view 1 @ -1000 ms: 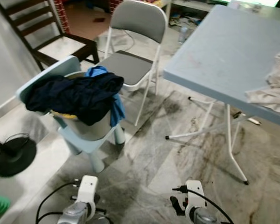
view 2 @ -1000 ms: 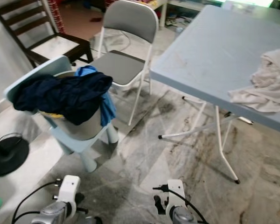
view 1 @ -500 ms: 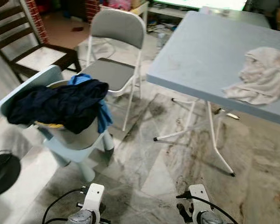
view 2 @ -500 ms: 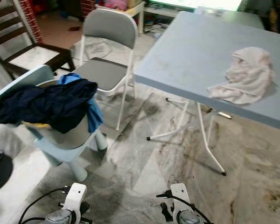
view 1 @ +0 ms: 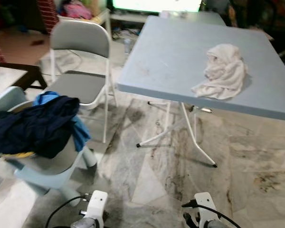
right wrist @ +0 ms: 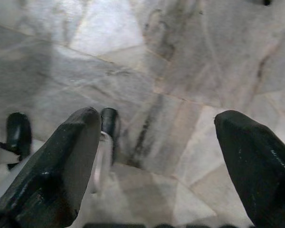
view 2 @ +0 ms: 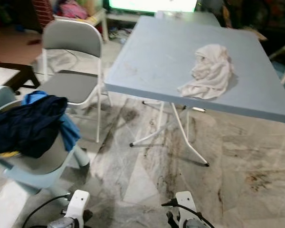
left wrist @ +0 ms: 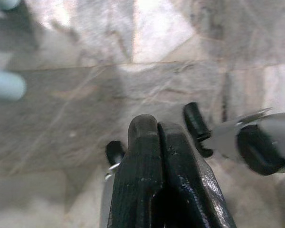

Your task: Hang hanger

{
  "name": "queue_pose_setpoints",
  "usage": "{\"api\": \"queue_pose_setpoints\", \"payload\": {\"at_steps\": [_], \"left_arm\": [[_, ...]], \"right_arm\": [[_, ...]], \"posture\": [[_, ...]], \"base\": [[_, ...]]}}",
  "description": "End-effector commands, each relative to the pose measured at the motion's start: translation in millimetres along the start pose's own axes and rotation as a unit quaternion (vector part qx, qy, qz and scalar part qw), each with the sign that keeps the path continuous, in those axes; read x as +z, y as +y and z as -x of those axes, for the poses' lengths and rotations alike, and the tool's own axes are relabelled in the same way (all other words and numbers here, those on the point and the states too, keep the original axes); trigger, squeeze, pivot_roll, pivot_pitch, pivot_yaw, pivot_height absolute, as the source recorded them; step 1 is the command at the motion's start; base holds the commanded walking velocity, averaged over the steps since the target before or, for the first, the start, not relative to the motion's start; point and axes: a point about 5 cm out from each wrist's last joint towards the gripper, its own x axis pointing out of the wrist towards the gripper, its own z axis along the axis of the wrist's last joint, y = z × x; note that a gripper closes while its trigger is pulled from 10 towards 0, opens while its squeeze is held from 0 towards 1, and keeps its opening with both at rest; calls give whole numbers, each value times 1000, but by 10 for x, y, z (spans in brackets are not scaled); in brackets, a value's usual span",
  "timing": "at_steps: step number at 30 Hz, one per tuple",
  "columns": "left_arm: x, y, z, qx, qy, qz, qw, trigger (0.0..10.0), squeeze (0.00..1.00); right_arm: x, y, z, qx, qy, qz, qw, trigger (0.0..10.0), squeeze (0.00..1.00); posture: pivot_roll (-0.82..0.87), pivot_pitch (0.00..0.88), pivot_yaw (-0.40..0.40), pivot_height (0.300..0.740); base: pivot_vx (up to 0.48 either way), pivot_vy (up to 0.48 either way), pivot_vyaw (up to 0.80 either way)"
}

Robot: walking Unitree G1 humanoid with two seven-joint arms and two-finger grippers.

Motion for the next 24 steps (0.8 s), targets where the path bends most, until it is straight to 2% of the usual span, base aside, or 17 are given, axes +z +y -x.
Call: {"api": "queue_pose_setpoints", "payload": {"at_steps": [1, 10, 13, 18, 22, 24], "left_arm": [[-53, 70, 23, 10, 8, -5, 1000, 10000, 0], [-61, 77, 25, 9, 13, -19, 1000, 10000, 0], [-59, 80, 24, 12, 14, -20, 1000, 10000, 0], [-58, 82, 24, 15, 13, -24, 1000, 10000, 0], [-16, 110, 21, 31, 9, -23, 999, 10000, 0], [36, 130, 19, 34, -3, -7, 999, 10000, 0]], "right_arm": [[9, 45, -7, 3, -2, 7, 1000, 10000, 0], [-11, 20, 0, -2, 0, 12, 1000, 10000, 0], [-17, 18, 1, -3, 1, 13, 1000, 10000, 0], [-28, 20, 3, -2, 2, 9, 1000, 10000, 0], [-32, 23, 4, 0, -1, -18, 1000, 10000, 0], [2, 16, -3, -7, -5, -44, 999, 10000, 0]], "posture": [[90, 92, -46, 740], [88, 90, -43, 740], [88, 92, -42, 740], [89, 94, -43, 740], [108, 91, -56, 740], [139, 88, -74, 740]], "base": [[311, 266, -800], [310, 275, -800], [260, 0, -800], [0, 0, -800], [0, 0, 0], [0, 0, 0]]}}
